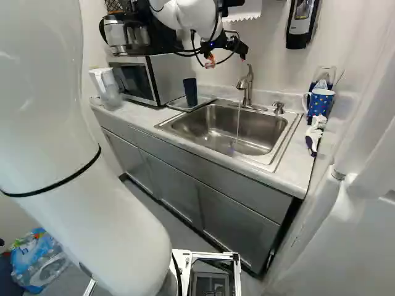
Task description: Rinse the cup and place it in the tray
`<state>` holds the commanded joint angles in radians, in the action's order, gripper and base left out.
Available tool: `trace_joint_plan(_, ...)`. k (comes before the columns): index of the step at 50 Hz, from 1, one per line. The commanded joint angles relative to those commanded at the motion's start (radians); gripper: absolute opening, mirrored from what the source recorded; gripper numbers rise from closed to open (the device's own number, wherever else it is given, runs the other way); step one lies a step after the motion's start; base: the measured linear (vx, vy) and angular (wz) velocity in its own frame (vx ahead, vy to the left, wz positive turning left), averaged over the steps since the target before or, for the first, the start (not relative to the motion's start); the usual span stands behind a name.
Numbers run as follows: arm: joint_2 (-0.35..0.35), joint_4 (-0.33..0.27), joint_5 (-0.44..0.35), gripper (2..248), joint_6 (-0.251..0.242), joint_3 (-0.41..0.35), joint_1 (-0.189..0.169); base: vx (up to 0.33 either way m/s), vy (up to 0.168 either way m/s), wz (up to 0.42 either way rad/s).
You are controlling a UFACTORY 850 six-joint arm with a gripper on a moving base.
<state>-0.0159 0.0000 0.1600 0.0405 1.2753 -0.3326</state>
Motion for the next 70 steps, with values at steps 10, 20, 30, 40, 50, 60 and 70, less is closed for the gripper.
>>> trace_joint_plan(10,-0.001,0.0,-0.04,247,0.0,0.001,0.0,0.0,0.0,0.0)
trace_joint_plan(20,-0.009,0.0,-0.079,247,0.0,0.009,0.0,0.0,0.0,0.0)
trace_joint_plan(30,-0.027,0.0,-0.079,247,0.0,0.028,-0.004,0.0,0.0,0.0)
trace_joint_plan(40,-0.061,0.0,-0.079,247,0.0,0.063,-0.008,0.0,0.0,0.0)
trace_joint_plan(50,-0.103,0.0,-0.079,247,0.0,0.107,-0.012,0.0,0.0,0.0)
trace_joint_plan(60,-0.147,0.0,-0.079,247,0.0,0.153,-0.014,0.0,0.0,0.0)
trace_joint_plan(70,-0.191,0.0,-0.078,247,0.0,0.201,-0.015,0.0,0.0,0.0)
